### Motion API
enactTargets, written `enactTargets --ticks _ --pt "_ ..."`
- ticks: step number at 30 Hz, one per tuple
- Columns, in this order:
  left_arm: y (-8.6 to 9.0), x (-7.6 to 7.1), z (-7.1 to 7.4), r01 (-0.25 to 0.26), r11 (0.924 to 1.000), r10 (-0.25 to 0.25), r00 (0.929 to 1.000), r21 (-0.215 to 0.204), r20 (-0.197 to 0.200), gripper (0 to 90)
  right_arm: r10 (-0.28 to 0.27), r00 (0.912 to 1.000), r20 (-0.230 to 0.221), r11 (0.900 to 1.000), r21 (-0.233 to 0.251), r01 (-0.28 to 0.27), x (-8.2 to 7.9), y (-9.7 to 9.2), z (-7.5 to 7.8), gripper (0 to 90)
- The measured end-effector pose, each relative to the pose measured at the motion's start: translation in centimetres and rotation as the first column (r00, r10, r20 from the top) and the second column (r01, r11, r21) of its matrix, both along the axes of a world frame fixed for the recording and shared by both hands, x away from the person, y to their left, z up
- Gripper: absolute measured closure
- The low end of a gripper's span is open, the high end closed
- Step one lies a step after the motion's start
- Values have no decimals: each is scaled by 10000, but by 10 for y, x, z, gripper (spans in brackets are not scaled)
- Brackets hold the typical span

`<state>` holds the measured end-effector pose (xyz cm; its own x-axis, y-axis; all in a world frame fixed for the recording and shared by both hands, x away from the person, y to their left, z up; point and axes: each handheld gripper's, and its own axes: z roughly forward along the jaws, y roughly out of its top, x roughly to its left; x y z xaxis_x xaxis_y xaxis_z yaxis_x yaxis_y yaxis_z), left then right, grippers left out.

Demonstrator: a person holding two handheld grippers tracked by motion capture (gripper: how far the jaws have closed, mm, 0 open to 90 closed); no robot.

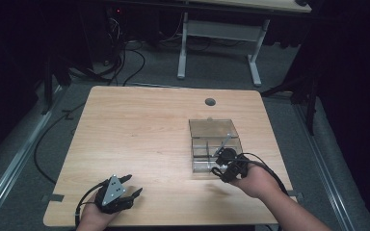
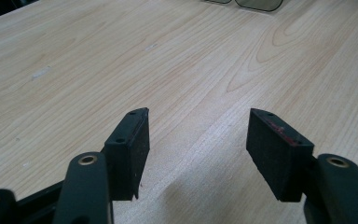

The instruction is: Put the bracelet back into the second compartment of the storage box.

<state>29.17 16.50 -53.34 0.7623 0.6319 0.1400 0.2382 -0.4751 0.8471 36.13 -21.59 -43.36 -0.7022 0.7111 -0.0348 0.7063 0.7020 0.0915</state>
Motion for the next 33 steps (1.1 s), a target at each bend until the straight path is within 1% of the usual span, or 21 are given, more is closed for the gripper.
enactTargets --ticks 1,9,10,11,12,13,14,15,16,17,18,21,23,24,25,26,27,29,31,32,33 --pt "0 0 0 -2 10000 2 10000 3 1 398 -145 9999 3 9999 9 145 5 -1 4 720" --pt "0 0 0 13 10000 -13 10000 -3 4 398 -223 9997 -96 9997 -24 223 26 -2 10 720" --pt "0 0 0 18 10000 -18 10000 -7 -2 398 -1 10000 31 10000 -21 1 30 -3 11 720" --pt "0 0 0 17 10000 -17 10000 -9 -1 398 -835 9963 -204 9965 -93 833 30 0 13 720" --pt "0 0 0 16 10000 -16 10000 -9 -3 398 218 9996 151 9998 13 -218 40 -5 11 720" --pt "0 0 0 15 10000 -15 10000 -10 -6 398 306 9993 201 9995 -21 -306 43 -5 11 720" --pt "0 0 0 16 10000 -16 10000 -7 -9 398 -626 9980 -100 9980 -65 626 41 0 12 720" --pt "0 0 0 14 10000 -14 10000 -8 -5 398 187 9997 166 9998 3 -187 49 -3 10 719" --pt "0 0 0 12 10000 -12 10000 -9 -8 398 -589 9983 -41 9982 -107 589 48 1 11 720" --pt "0 0 0 9 10000 -9 10000 -13 -9 398 -853 9963 -93 9963 -133 852 49 3 10 720" --pt "0 0 0 10 10000 -10 10000 -13 -11 398 -312 9995 46 9995 -106 313 56 1 8 719" --pt "0 0 0 29 10000 -29 10000 -10 -11 398 -301 9995 75 9994 -180 303 65 2 5 720" --pt "0 0 0 37 10000 -37 10000 -8 -5 398 -506 9987 64 9987 -96 506 69 3 3 720" --pt "0 0 0 46 10000 -46 10000 -4 -8 398 -372 9993 99 9993 -44 372 73 2 2 720" --pt "0 0 0 51 10000 -51 10000 -3 -5 398 -681 9977 -7 9977 -51 681 74 4 2 720" --pt "0 0 0 53 10000 -53 10000 0 -1 398 -146 9997 195 9999 -79 147 79 3 0 720" --pt "0 0 0 59 10000 -59 10000 30 5 398 -487 9988 104 9988 -88 488 80 5 -1 720" --pt "0 0 0 63 10000 -63 10000 26 6 398 -426 9989 187 9990 -103 428 86 5 -2 720" --pt "0 0 0 68 10000 -68 10000 9 1 398 -557 9982 218 9984 -69 559 92 7 -4 720" --pt "0 0 0 70 10000 -70 10000 7 2 398 -788 9968 157 9969 -70 789 93 8 -5 720" --pt "0 0 0 70 10000 -70 10000 5 2 398 -617 9978 231 9980 -92 619 97 8 -6 720"
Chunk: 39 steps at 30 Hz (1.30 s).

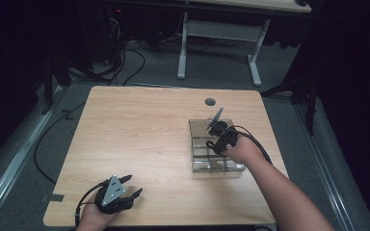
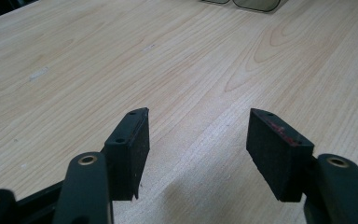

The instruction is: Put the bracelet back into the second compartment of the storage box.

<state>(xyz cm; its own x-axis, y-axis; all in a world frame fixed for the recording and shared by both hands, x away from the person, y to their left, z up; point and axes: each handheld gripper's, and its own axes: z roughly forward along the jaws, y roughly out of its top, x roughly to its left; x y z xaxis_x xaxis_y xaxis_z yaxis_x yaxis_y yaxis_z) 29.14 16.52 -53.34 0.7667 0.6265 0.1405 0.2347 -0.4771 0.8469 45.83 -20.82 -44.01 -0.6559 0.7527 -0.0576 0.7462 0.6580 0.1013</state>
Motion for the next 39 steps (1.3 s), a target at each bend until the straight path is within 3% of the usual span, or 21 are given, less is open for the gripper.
enactTargets --ticks 1,2,3,4,5,7,9,10,11,12,13,14,15,20,26,39 --pt "0 0 0 3 10000 -3 10000 6 1 398 74 10000 11 10000 67 -74 4 0 -2 720" --pt "0 0 0 4 10000 -4 10000 1 1 398 -425 9990 -138 9991 4 425 3 2 -3 720" --pt "0 0 0 11 10000 -11 10000 3 -2 398 269 9996 85 9996 -8 -269 10 0 -6 720" --pt "0 0 0 12 10000 -12 10000 6 6 398 166 9998 56 9999 -38 -166 10 0 -8 720" --pt "0 0 0 18 10000 -18 10000 0 -2 398 -551 9984 -156 9984 -119 549 9 3 -9 720" --pt "0 0 0 29 10000 -29 10000 12 5 398 -235 9997 -18 9996 -173 235 15 1 -13 720" --pt "0 0 0 31 10000 -31 10000 7 6 398 -520 9986 -80 9985 -160 519 18 0 -16 720" --pt "0 0 0 33 10000 -33 10000 10 5 398 -183 9998 -27 9997 -153 182 21 -3 -18 721" --pt "0 0 0 34 10000 -34 10000 11 5 398 -824 9964 -193 9965 -178 821 19 0 -19 720" --pt "0 0 0 36 10000 -36 10000 9 5 398 -561 9983 -153 9982 -203 558 20 -1 -21 721" --pt "0 0 0 38 10000 -38 10000 11 6 398 -1127 9931 -333 9934 -230 1119 18 2 -22 721" --pt "0 0 0 36 10000 -36 10000 9 6 398 -373 9992 -130 9990 -248 369 22 -1 -24 721" --pt "0 0 0 38 10000 -38 10000 14 13 398 -326 9993 -156 9991 -280 321 22 -1 -25 721" --pt "0 -1 0 40 10000 -41 10000 31 41 398 -663 9975 -225 9972 -359 654 23 0 -30 722" --pt "0 -1 0 47 10000 -47 10000 29 41 398 -437 9988 -217 9979 -487 426 25 -1 -37 723" --pt "0 -1 0 57 10000 -57 10000 34 46 398 -542 9977 -398 9969 -598 517 26 3 -45 724"
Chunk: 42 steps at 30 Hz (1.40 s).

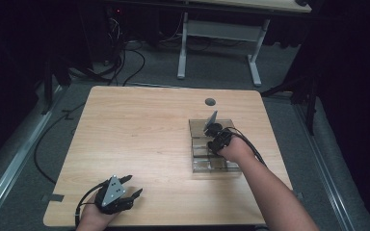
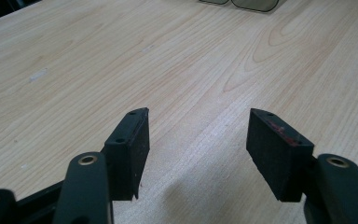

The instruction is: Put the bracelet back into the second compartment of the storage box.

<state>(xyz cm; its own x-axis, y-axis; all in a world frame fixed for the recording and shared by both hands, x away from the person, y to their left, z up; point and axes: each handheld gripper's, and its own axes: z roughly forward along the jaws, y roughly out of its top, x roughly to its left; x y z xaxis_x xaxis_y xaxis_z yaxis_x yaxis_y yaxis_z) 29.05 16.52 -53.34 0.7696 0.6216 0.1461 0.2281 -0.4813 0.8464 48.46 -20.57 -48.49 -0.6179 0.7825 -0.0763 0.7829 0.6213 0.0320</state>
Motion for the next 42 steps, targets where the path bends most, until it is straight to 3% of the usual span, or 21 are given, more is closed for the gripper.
enactTargets --ticks 9,18,33,38,39,42 --pt "0 0 0 7 10000 -7 10000 16 13 398 -249 9997 85 9993 298 247 -2 -4 0 719" --pt "0 0 0 -5 10000 5 10000 7 12 398 128 9999 46 9998 142 -128 -1 -2 1 688" --pt "0 0 0 41 10000 -41 10000 -11 13 398 -161 9998 144 9983 564 152 -2 -5 15 595" --pt "0 0 0 49 10000 -49 10000 -8 14 398 24 9996 264 9981 616 -40 -2 -6 22 589" --pt "0 0 0 54 10000 -54 10000 -3 9 398 -258 9995 201 9975 670 244 -4 -5 23 589" --pt "0 0 0 53 10000 -53 10000 3 5 398 -77 9995 318 9969 783 52 -3 -6 28 590"
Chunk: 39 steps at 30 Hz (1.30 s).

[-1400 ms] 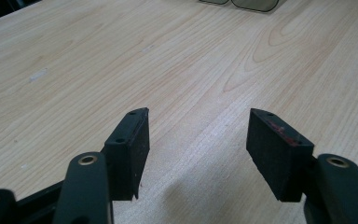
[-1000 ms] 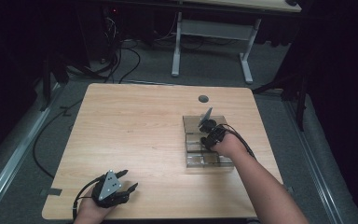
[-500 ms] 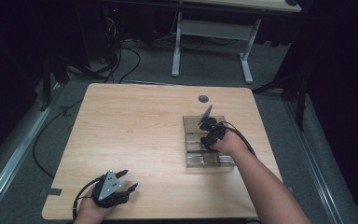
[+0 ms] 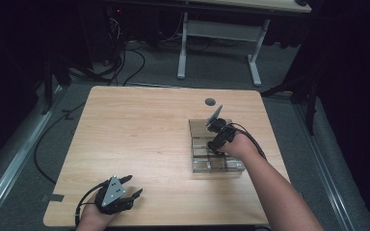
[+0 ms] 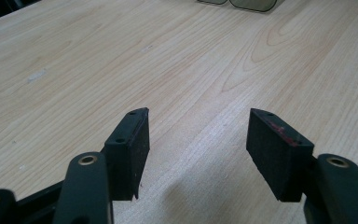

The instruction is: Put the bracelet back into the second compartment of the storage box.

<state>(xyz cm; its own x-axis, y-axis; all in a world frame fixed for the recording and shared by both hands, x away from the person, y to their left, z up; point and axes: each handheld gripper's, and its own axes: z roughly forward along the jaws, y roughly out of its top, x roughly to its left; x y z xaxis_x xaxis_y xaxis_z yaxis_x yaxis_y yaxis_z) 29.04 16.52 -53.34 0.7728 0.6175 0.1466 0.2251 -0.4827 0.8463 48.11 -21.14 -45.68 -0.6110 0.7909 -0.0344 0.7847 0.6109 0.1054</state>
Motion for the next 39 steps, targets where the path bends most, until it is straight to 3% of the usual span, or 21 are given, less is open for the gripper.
enactTargets --ticks 8,17,19,20,21,24,29,39 --pt "0 0 0 3 10000 -3 10000 3 -8 398 -90 9999 125 10000 41 89 -2 -2 10 601" --pt "0 0 0 -12 10000 12 10000 4 -3 398 36 9998 216 10000 49 -37 -10 -2 14 793" --pt "0 0 0 0 10000 0 10000 14 -30 399 -148 9998 152 9999 69 147 -14 -1 16 804" --pt "0 0 0 1 10000 -1 10000 18 -42 399 101 9996 267 9999 79 -103 -14 -3 16 808" --pt "0 0 0 3 10000 -3 10000 21 -38 399 -220 9996 149 9997 142 218 -18 -2 17 815" --pt "0 0 0 8 10000 -8 10000 42 -36 399 66 9999 159 9999 147 -68 -22 -4 17 828" --pt "-1 1 0 12 10000 -12 10000 66 -36 399 52 9994 332 9999 102 -55 -33 -4 19 853" --pt "-1 1 0 -18 10000 18 10000 15 -52 399 72 9985 543 9987 508 -99 -55 -6 24 862"
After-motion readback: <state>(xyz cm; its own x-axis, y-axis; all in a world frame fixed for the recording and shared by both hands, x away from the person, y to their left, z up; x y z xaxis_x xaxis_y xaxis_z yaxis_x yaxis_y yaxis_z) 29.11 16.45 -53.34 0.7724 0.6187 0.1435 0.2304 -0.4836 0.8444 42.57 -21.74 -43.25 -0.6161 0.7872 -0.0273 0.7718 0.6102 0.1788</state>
